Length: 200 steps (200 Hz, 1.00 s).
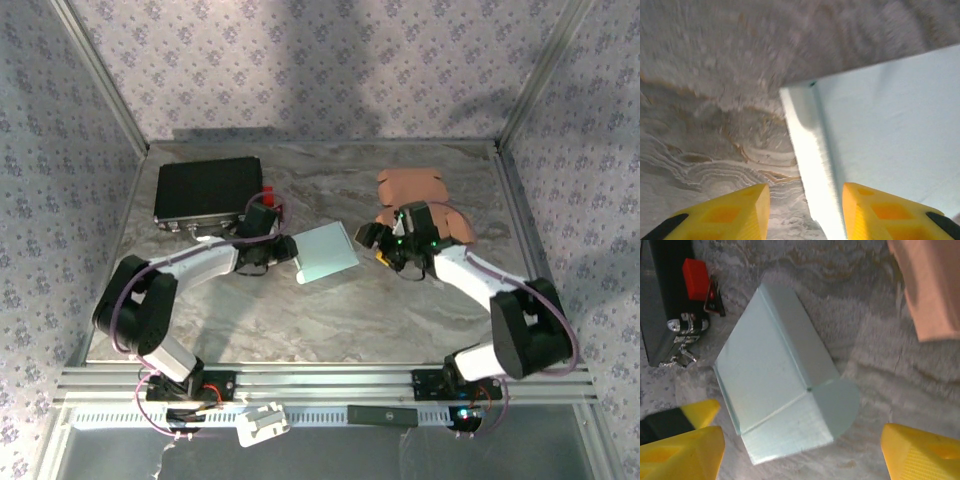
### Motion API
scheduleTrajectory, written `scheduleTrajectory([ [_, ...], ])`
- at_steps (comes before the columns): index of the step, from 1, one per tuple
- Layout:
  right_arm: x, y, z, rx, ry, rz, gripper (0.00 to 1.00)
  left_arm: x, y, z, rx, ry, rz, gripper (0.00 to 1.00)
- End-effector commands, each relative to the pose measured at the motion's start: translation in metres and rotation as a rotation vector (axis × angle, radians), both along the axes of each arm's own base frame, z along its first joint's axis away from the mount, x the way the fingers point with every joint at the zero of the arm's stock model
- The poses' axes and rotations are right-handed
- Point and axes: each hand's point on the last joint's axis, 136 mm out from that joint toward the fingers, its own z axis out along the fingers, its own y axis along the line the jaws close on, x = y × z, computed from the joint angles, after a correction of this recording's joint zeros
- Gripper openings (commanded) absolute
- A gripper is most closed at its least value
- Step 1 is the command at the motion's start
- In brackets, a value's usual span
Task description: Fold the paper box
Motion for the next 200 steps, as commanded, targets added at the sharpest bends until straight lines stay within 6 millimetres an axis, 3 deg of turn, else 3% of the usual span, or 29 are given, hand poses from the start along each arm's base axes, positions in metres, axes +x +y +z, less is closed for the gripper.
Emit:
scheduleTrajectory([
  [1, 0.002, 0.012, 0.001, -0.024, 0.011, 0.170, 0.84, 0.020, -0.023, 0.014, -0.182, -0.044, 0.068, 0.40],
  [50, 0.033, 0.029, -0.017, 0.018, 0.066, 0.228, 0.85, 0.022, -0.022, -0.002, -0.200, -0.029, 0.093, 0.35],
  [66, 0.038, 0.028, -0.023, 0.016, 0.089, 0.224, 0.85, 0.021, -0.021, 0.002, -0.215, -0.038, 0.100, 0.34],
  [99, 0.042, 0.024, -0.028, 0.006, 0.079, 0.245, 0.85, 0.019, -0.017, 0.019, -0.211, -0.078, 0.106, 0.40],
  [150, 0.045, 0.028, -0.036, 0.020, 0.106, 0.257, 0.85, 0.028, -0.035, 0.005, -0.264, -0.033, 0.065, 0.39],
  [200, 0.045, 0.028, -0.045, 0.030, 0.127, 0.271, 0.85, 0.028, -0.032, 0.002, -0.264, -0.035, 0.070, 0.39],
])
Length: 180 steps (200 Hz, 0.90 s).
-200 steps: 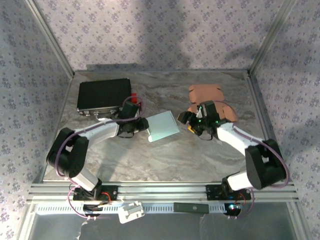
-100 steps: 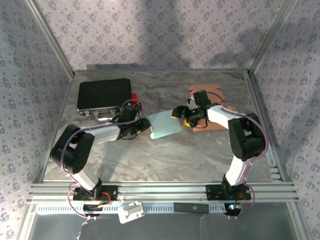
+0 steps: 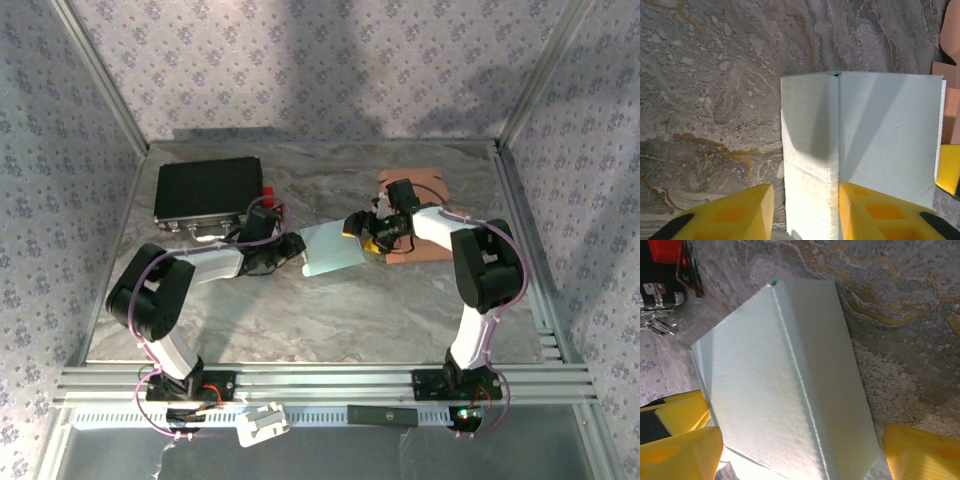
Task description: Fold the paper box
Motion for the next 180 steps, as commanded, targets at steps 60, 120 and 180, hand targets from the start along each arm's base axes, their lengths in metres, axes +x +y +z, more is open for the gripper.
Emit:
scheduleTrajectory([
  [60, 0.001, 0.001, -0.007, 0.017, 0.023, 0.025, 0.85, 0.006, -0.006, 0.019, -0.046, -0.033, -0.019, 0.48],
  [120, 0.001, 0.004, -0.002, 0.035, 0.018, 0.036, 0.85, 0.009, -0.008, -0.005, -0.051, 0.009, -0.011, 0.28],
  [180, -0.002, 0.010, 0.002, 0.097, 0.022, 0.071, 0.85, 0.001, 0.011, -0.021, -0.033, 0.032, 0.010, 0.11],
])
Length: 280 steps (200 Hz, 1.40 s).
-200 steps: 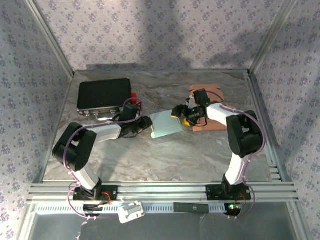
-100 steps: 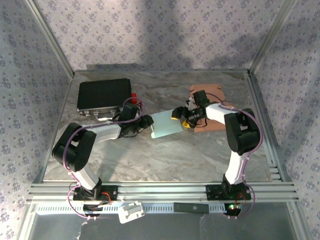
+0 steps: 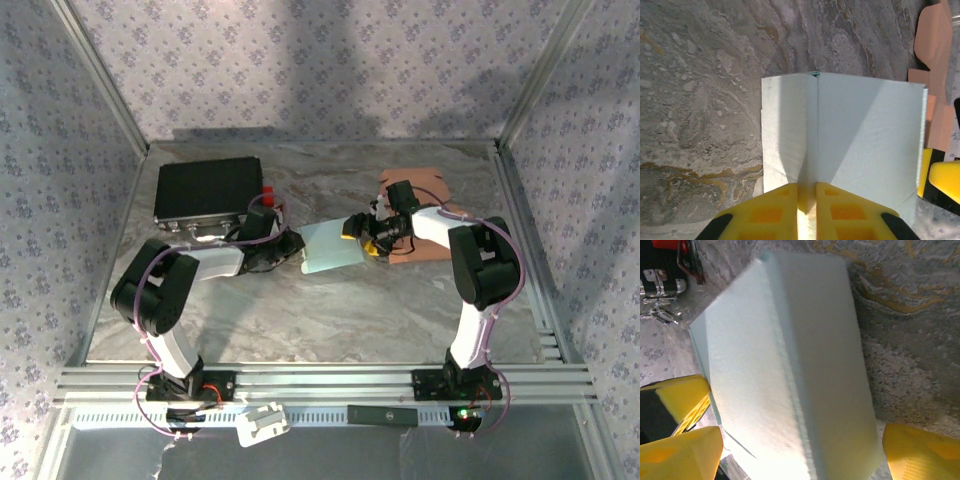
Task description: Fold the paper box
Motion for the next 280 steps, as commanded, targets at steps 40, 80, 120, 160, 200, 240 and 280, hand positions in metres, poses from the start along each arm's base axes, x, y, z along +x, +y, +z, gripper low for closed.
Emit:
scheduleTrajectory([
  [40, 0.002, 0.013, 0.010, 0.113, -0.012, 0.051, 0.84, -0.012, 0.027, -0.032, 0.042, 0.063, 0.026, 0.09],
  [80, 0.013, 0.026, 0.021, 0.204, -0.017, 0.055, 0.76, -0.009, 0.026, -0.029, 0.046, 0.059, 0.018, 0.09],
  [120, 0.024, 0.031, 0.027, 0.262, -0.008, 0.038, 0.64, -0.007, 0.031, -0.028, 0.055, 0.053, 0.016, 0.10],
  [160, 0.028, 0.032, 0.034, 0.357, 0.024, -0.048, 0.55, -0.004, 0.033, 0.000, 0.065, -0.065, -0.018, 0.27],
  [200, 0.022, 0.030, 0.046, 0.404, 0.113, -0.147, 0.49, -0.002, 0.054, 0.038, 0.191, -0.269, -0.041, 0.55],
  [240, 0.008, 0.028, 0.036, 0.400, 0.313, -0.260, 0.44, 0.002, 0.064, 0.045, 0.073, -0.140, 0.135, 0.61],
  [280, -0.009, 0.025, 0.028, 0.415, 0.460, -0.401, 0.43, -0.007, 0.063, 0.027, -0.224, 0.123, 0.422, 0.65],
])
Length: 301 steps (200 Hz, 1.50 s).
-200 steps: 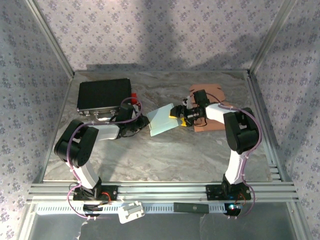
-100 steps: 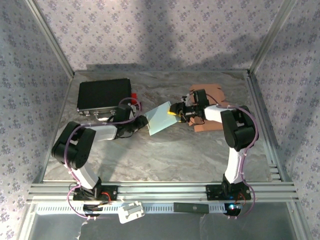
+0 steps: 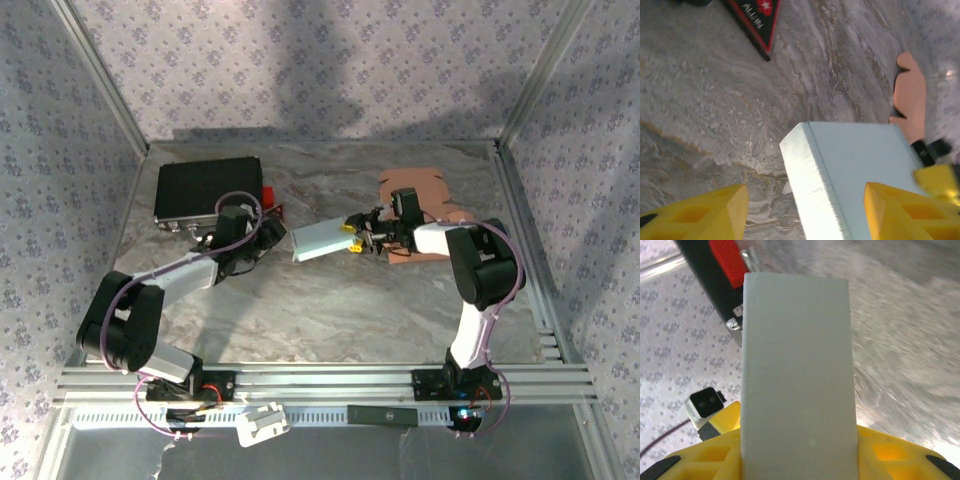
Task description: Fold the paper box
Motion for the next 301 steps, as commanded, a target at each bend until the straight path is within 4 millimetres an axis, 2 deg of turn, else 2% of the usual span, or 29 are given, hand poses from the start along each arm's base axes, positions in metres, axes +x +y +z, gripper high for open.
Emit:
scheduleTrajectory([
  [1, -0.009, 0.001, 0.006, 0.031, 0.129, -0.087, 0.43, -0.007, 0.002, -0.015, -0.235, 0.175, 0.207, 0.66],
  [7, -0.011, 0.002, 0.006, 0.035, 0.142, -0.096, 0.43, -0.009, 0.004, -0.019, -0.291, 0.211, 0.263, 0.71],
  [25, -0.017, 0.008, 0.006, 0.055, 0.192, -0.133, 0.43, -0.012, 0.002, -0.024, -0.415, 0.295, 0.357, 0.77],
  [53, -0.024, 0.015, 0.006, 0.039, 0.235, -0.155, 0.42, -0.025, -0.013, -0.040, -0.509, 0.512, 0.400, 0.79],
  [60, -0.026, 0.017, 0.006, 0.032, 0.246, -0.158, 0.42, -0.026, -0.017, -0.040, -0.524, 0.544, 0.403, 0.90],
  [73, -0.028, 0.019, 0.005, 0.029, 0.261, -0.166, 0.41, -0.029, -0.022, -0.043, -0.532, 0.593, 0.412, 0.92],
  [81, -0.030, 0.019, 0.003, 0.028, 0.276, -0.176, 0.41, -0.030, -0.024, -0.043, -0.540, 0.620, 0.416, 0.98],
  [113, -0.034, 0.018, 0.005, 0.022, 0.290, -0.196, 0.41, -0.031, -0.040, -0.040, -0.600, 0.652, 0.398, 0.99],
  [155, -0.036, 0.018, 0.011, 0.024, 0.295, -0.215, 0.41, -0.036, -0.051, -0.039, -0.645, 0.684, 0.415, 0.91],
  [181, -0.042, 0.016, 0.012, 0.015, 0.302, -0.227, 0.40, -0.035, -0.048, -0.039, -0.657, 0.694, 0.456, 0.82],
  [219, -0.050, 0.010, 0.011, 0.001, 0.316, -0.249, 0.40, -0.042, -0.037, -0.041, -0.635, 0.721, 0.527, 0.62],
  [242, -0.055, 0.009, 0.010, -0.006, 0.323, -0.251, 0.41, -0.047, -0.032, -0.035, -0.625, 0.732, 0.553, 0.57],
  [257, -0.056, 0.008, 0.010, -0.011, 0.320, -0.253, 0.44, -0.053, -0.029, -0.034, -0.602, 0.763, 0.574, 0.54],
  [283, -0.056, 0.008, 0.015, -0.019, 0.297, -0.251, 0.60, -0.065, -0.026, -0.031, -0.549, 0.810, 0.587, 0.51],
  [301, -0.057, 0.007, 0.017, -0.032, 0.291, -0.247, 0.61, -0.067, -0.024, -0.030, -0.545, 0.817, 0.600, 0.50],
])
